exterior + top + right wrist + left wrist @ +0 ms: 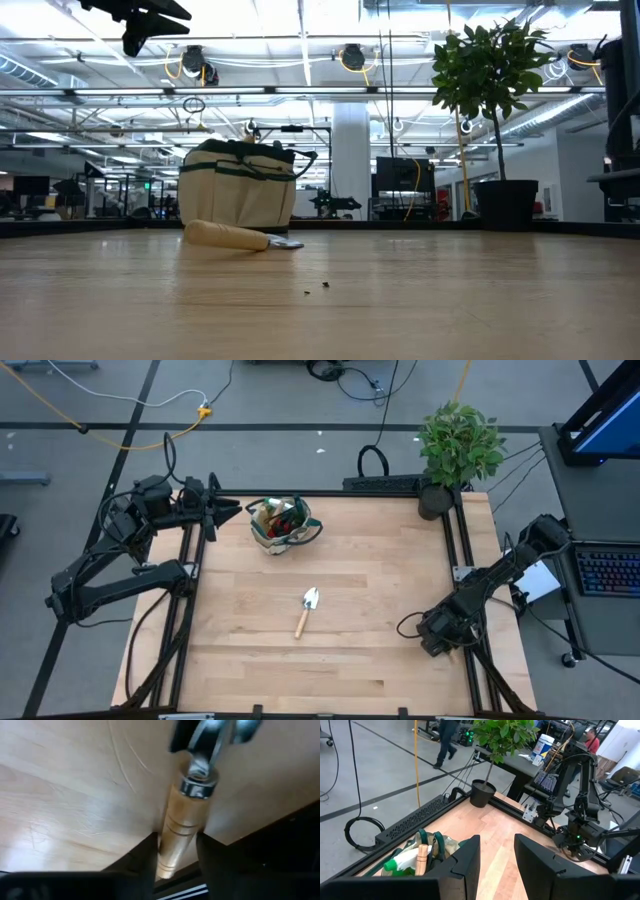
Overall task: Pick & Place Garden tools in Gardening bag
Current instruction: Put the right trowel into the gardening bag
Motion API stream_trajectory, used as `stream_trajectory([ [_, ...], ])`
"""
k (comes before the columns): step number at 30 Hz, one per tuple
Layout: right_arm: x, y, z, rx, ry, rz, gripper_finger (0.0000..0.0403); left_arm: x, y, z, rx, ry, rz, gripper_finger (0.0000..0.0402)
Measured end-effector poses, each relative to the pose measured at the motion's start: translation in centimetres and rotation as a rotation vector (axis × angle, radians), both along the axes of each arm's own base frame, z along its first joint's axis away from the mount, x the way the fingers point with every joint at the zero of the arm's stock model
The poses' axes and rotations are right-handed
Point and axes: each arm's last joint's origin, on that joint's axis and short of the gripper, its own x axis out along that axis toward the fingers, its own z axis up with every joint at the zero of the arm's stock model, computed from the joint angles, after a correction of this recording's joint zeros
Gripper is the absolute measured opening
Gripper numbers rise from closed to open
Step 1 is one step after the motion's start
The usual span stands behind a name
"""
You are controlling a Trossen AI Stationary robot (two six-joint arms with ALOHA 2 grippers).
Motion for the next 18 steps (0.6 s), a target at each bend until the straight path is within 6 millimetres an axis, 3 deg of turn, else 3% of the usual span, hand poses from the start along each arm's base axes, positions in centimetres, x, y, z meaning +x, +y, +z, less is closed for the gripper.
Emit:
stream_trajectory([
  [6,0.0,0.0,0.0,-0.003,0.001,-0.009,0.0060,0.0,0.0,0.0,0.007,0.002,-0.001,0.0124],
  [14,0.5,0.4,0.4,0.016,-0.046,0.011,0.0060,0.0,0.0,0.0,0.014,0.003,-0.018,0.0124],
  [18,1.7,1.1,1.5,0.008,-0.172,0.026,0.0060,0.1,-0.2,0.0,0.007,-0.004,-0.066,0.0124],
])
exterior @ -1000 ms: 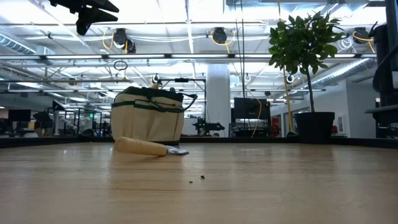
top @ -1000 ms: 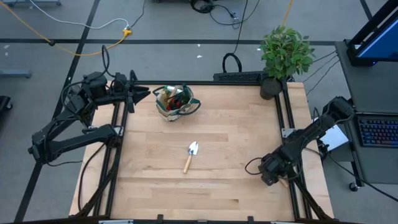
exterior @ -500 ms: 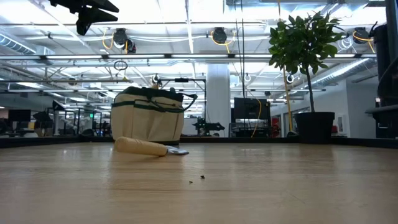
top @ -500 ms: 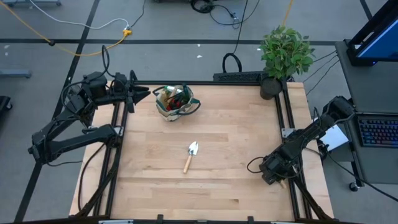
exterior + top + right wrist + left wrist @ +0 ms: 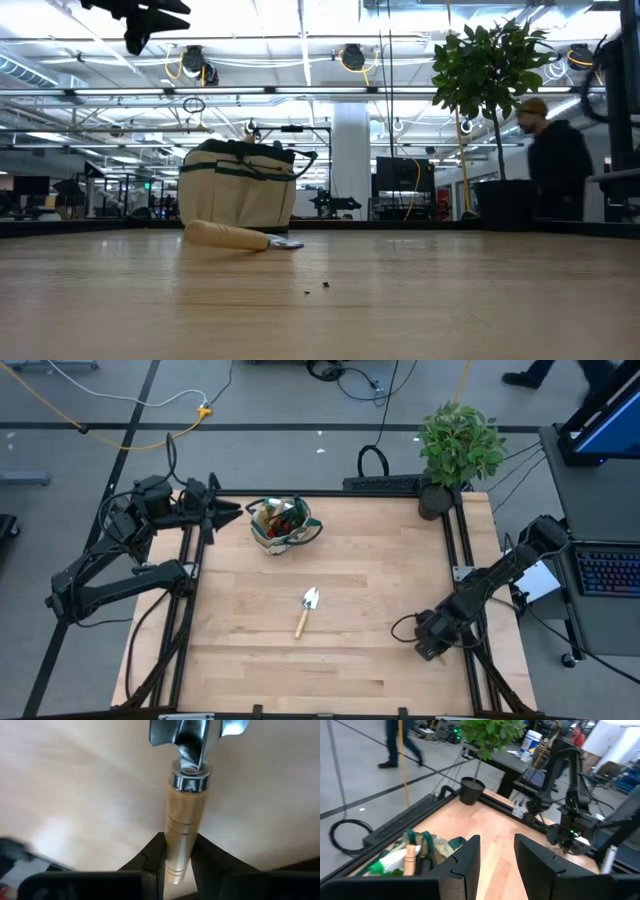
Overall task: Pick & Place Garden tools in Gardening bag
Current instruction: Put the right trowel into the gardening bag
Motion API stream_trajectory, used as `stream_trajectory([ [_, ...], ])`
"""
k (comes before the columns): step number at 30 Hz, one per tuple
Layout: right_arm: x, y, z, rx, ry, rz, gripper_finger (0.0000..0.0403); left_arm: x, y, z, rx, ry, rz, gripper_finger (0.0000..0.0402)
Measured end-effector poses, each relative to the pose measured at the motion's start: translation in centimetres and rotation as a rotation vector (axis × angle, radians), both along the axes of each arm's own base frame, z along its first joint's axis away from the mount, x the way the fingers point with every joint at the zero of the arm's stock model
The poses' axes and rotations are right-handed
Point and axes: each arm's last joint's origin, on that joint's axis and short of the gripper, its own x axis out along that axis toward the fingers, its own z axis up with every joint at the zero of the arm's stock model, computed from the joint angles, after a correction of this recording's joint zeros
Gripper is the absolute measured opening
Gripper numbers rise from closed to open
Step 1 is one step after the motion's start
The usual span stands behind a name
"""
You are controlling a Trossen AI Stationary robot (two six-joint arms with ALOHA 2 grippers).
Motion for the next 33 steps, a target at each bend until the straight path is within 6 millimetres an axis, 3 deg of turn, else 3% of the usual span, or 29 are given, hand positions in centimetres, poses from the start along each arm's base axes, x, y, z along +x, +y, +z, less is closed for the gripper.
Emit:
stream_trajectory([
  [6,2.6,0.7,2.8,-0.051,-0.223,-0.026,0.0060,0.0,-0.2,0.0,-0.019,-0.011,-0.066,0.0124],
  [12,5.5,0.1,5.5,-0.190,-0.469,-0.082,0.0060,0.1,-0.4,0.0,-0.099,-0.033,-0.111,0.0124],
  [25,11.3,-4.6,10.7,-0.542,-0.966,-0.043,0.0060,0.1,-0.8,0.1,-0.325,-0.072,-0.237,0.0124],
  [33,13.9,-7.5,13.6,-0.886,-1.219,0.100,0.0060,0.3,-1.2,0.1,-0.417,-0.074,-0.263,0.0124],
])
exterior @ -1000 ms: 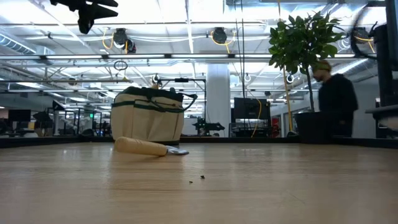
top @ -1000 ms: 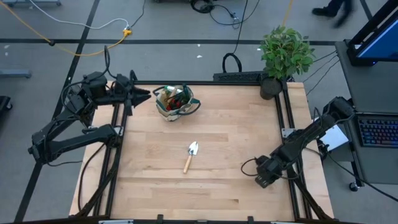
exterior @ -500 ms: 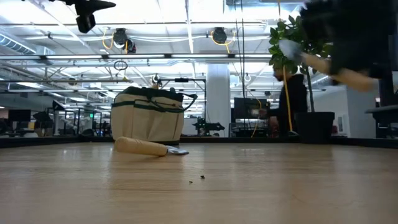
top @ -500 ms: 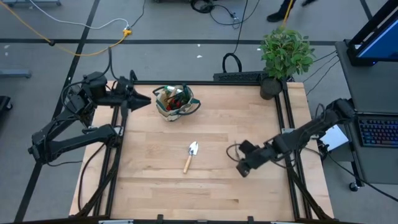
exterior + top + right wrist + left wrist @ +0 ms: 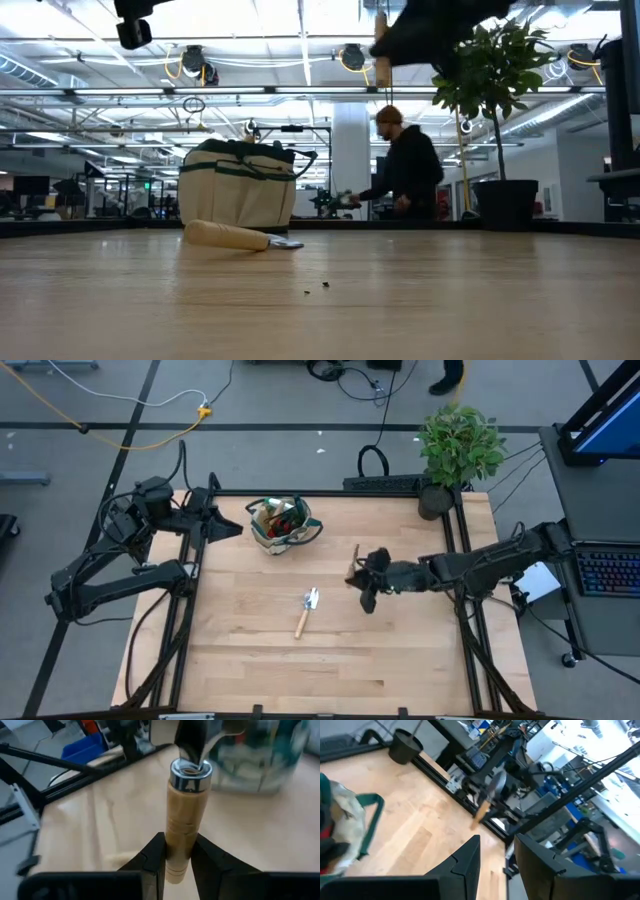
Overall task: Pick & Place Garden tools in Gardening bag
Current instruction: Put the right trowel into the gardening bag
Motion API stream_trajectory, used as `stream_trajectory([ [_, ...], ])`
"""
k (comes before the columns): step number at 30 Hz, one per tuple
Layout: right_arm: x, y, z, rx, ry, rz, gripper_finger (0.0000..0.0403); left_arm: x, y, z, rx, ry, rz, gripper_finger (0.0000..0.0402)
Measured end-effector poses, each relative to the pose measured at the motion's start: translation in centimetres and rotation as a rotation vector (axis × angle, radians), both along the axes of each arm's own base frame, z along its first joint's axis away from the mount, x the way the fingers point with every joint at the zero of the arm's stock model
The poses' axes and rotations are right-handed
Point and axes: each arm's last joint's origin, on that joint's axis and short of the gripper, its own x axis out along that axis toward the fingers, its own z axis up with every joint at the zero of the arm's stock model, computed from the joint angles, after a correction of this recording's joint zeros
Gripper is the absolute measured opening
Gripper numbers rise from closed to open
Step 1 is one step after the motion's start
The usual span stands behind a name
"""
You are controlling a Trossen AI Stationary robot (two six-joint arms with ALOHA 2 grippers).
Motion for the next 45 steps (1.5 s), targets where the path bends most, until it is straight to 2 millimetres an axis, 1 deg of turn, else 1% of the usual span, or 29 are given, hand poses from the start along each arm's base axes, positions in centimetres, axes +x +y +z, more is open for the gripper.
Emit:
stream_trajectory([
  [3,0.9,-0.7,0.9,-0.153,-0.057,0.018,0.0060,0.2,-0.3,0.0,-0.032,0.003,-0.019,0.0124],
  [7,1.8,-1.2,1.7,-0.413,-0.115,0.049,0.0060,0.4,-0.6,0.0,-0.073,0.009,-0.038,0.0124],
  [12,2.8,-1.7,2.7,-0.696,-0.192,0.060,0.0060,0.7,-0.9,0.2,-0.115,0.003,-0.012,0.0124],
  [17,3.4,-2.2,3.9,-0.941,-0.274,0.039,0.0060,1.8,-0.9,0.9,-0.164,-0.059,-0.024,0.0124],
  [21,3.6,-2.8,4.6,-1.097,-0.300,0.002,0.0060,3.3,-0.7,1.5,-0.193,-0.124,-0.041,0.0124],
  [26,3.8,-3.3,6.1,-1.240,-0.273,-0.013,0.0060,5.8,-0.4,1.7,-0.259,-0.169,-0.087,0.0124],
  [35,4.0,-3.4,8.5,-1.526,-0.190,-0.005,0.0060,10.3,0.0,1.0,-0.415,-0.201,-0.146,0.0124],
  [41,4.3,-3.4,8.9,-1.653,-0.067,0.048,0.0060,12.4,0.1,1.0,-0.495,-0.274,-0.197,0.0124],
  [45,4.2,-3.7,8.8,-1.730,0.064,0.026,0.0060,13.6,0.1,0.3,-0.567,-0.255,-0.189,0.0124],
])
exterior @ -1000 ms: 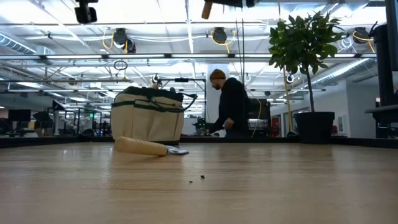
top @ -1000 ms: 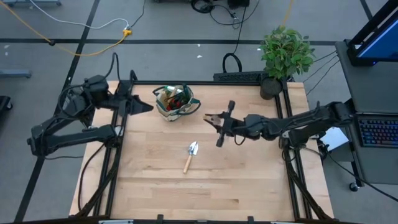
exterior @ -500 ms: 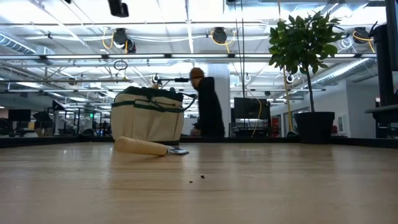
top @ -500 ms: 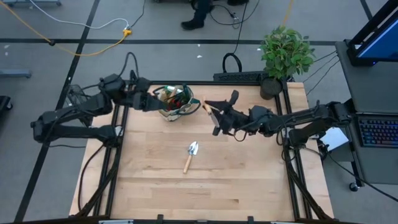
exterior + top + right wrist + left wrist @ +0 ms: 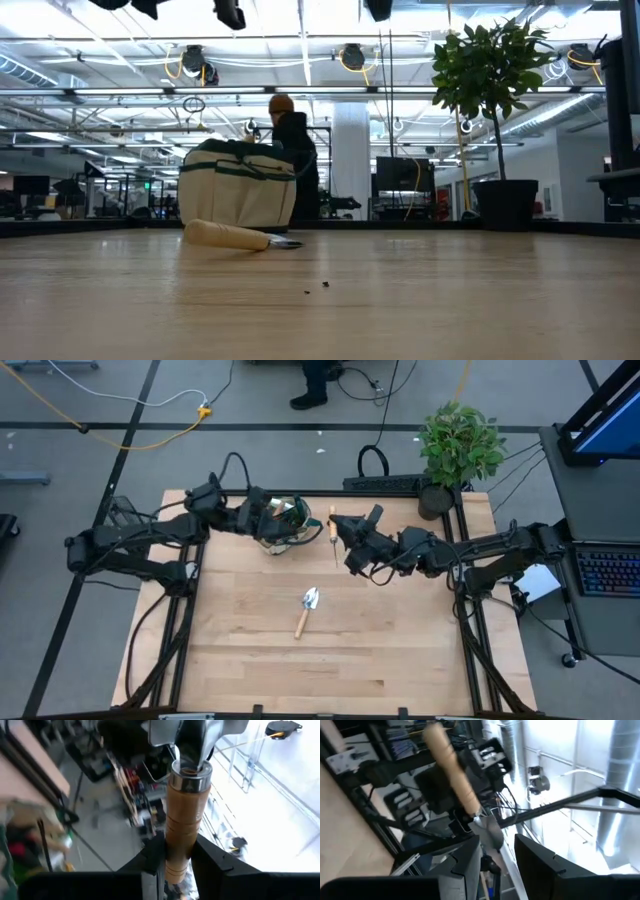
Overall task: Pick & Place Garden tools in Gardening bag
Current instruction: Put the right trowel into the gardening bag
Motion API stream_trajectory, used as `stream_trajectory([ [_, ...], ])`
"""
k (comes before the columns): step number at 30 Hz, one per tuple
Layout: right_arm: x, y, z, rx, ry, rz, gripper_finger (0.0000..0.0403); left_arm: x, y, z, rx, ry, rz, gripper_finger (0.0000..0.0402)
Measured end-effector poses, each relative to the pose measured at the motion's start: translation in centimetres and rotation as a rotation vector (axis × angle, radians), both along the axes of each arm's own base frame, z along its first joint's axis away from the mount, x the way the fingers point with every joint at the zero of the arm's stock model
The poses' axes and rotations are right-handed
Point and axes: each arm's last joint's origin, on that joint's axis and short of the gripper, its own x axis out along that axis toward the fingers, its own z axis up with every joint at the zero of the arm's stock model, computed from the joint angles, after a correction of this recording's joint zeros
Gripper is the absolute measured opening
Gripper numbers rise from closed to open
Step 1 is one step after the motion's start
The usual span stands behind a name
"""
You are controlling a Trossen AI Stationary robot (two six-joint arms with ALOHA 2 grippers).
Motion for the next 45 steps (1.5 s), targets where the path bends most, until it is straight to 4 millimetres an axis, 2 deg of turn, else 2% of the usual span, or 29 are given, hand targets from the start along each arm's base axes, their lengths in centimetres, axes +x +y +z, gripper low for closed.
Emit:
stream_trajectory([
  [9,0.0,-0.1,-0.3,-0.134,0.111,-0.081,0.0060,2.3,0.5,-2.1,-0.043,0.069,0.039,0.0130],
  [19,0.1,-0.1,-1.1,-0.175,0.208,-0.078,0.0060,4.6,1.1,-4.1,-0.085,0.096,0.071,0.0219],
  [24,0.7,0.0,-2.1,-0.181,0.257,-0.073,0.0060,5.5,1.4,-5.2,-0.102,0.111,0.079,0.0244],
  [28,1.7,0.0,-3.3,-0.186,0.291,-0.071,0.0060,6.1,1.3,-5.4,-0.108,0.071,0.067,0.0248],
  [32,2.6,0.1,-4.5,-0.190,0.321,-0.071,0.0060,6.6,1.0,-6.1,-0.119,0.108,0.054,0.0248],
  [45,2.7,0.2,-4.6,-0.187,0.320,-0.060,0.0060,6.7,0.3,-6.3,-0.092,0.131,0.000,0.0248],
])
